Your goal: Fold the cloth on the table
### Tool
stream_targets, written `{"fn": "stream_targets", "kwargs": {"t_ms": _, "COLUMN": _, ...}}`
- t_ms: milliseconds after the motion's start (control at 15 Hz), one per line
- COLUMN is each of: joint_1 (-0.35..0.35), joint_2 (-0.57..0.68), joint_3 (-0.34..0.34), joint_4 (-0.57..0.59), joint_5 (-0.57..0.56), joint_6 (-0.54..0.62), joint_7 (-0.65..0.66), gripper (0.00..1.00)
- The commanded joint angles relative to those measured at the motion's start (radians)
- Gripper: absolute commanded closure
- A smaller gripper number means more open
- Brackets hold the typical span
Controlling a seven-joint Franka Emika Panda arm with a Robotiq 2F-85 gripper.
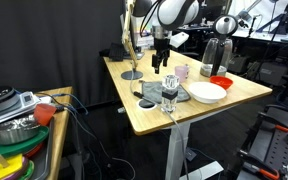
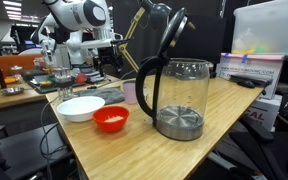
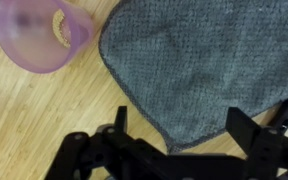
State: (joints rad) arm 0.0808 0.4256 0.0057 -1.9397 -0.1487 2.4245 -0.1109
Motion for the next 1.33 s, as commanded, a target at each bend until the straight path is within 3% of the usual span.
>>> {"fn": "stream_targets", "kwargs": {"t_ms": 0, "joint_1": -0.01, "joint_2": 0.011, "joint_3": 0.009, "joint_4": 0.0, "joint_5": -0.003, "joint_6": 0.001, "joint_7": 0.005, "gripper": 0.0}}
{"fn": "stream_targets", "kwargs": {"t_ms": 667, "joint_1": -0.001, "joint_2": 0.066, "joint_3": 0.001, "joint_4": 0.033, "joint_5": -0.021, "joint_6": 0.016, "joint_7": 0.014, "gripper": 0.0}}
{"fn": "stream_targets", "kwargs": {"t_ms": 1267, "joint_1": -0.032, "joint_2": 0.232, "joint_3": 0.017, "joint_4": 0.201, "joint_5": -0.075, "joint_6": -0.002, "joint_7": -0.161, "gripper": 0.0}}
